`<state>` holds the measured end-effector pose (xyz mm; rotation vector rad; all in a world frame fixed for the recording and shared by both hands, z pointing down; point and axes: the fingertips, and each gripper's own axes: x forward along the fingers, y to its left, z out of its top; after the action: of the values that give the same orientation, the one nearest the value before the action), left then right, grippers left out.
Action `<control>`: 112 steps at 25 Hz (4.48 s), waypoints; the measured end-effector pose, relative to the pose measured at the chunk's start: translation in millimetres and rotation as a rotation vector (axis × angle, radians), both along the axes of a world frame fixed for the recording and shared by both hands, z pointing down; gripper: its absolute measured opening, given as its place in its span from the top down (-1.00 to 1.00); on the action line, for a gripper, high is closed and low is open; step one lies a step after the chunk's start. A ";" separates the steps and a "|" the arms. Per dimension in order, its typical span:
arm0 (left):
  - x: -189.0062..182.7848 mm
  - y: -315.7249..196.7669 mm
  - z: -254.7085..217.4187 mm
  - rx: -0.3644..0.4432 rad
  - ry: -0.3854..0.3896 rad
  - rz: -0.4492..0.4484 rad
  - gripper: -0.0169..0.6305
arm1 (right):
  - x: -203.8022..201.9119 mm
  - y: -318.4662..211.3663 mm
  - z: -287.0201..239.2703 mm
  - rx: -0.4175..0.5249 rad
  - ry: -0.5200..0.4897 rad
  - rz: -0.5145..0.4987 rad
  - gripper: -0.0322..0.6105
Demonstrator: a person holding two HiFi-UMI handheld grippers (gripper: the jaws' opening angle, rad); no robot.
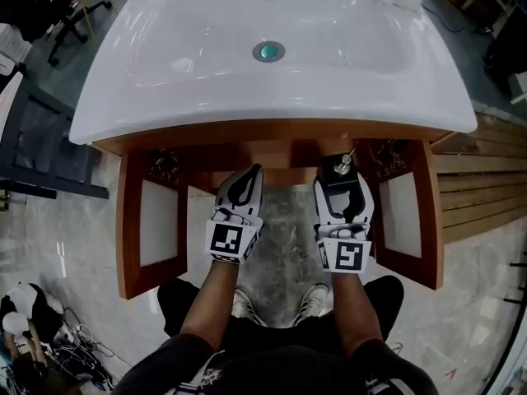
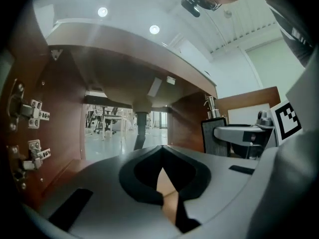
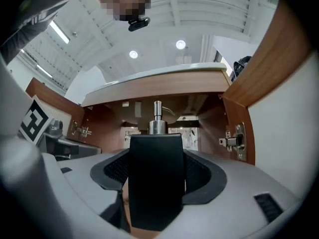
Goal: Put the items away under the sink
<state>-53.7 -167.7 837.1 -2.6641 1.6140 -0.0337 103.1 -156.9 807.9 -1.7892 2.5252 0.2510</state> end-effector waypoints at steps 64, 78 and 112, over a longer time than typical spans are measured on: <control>1.1 29.4 -63.3 -0.122 0.048 0.014 0.95 | -13.8 13.9 -41.0 -0.187 0.084 0.071 0.12; -4.0 111.1 -331.1 -0.206 -0.007 0.018 0.95 | -37.5 99.9 -315.1 -0.291 0.063 -0.035 0.83; 14.1 -10.3 -468.2 -0.106 -0.002 0.052 0.95 | -10.2 -19.9 -462.9 -0.251 -0.114 -0.033 0.82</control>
<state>-39.6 -178.0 368.8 -2.7822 1.5855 -0.1239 92.9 -176.7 345.1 -1.7798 2.5991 -0.1720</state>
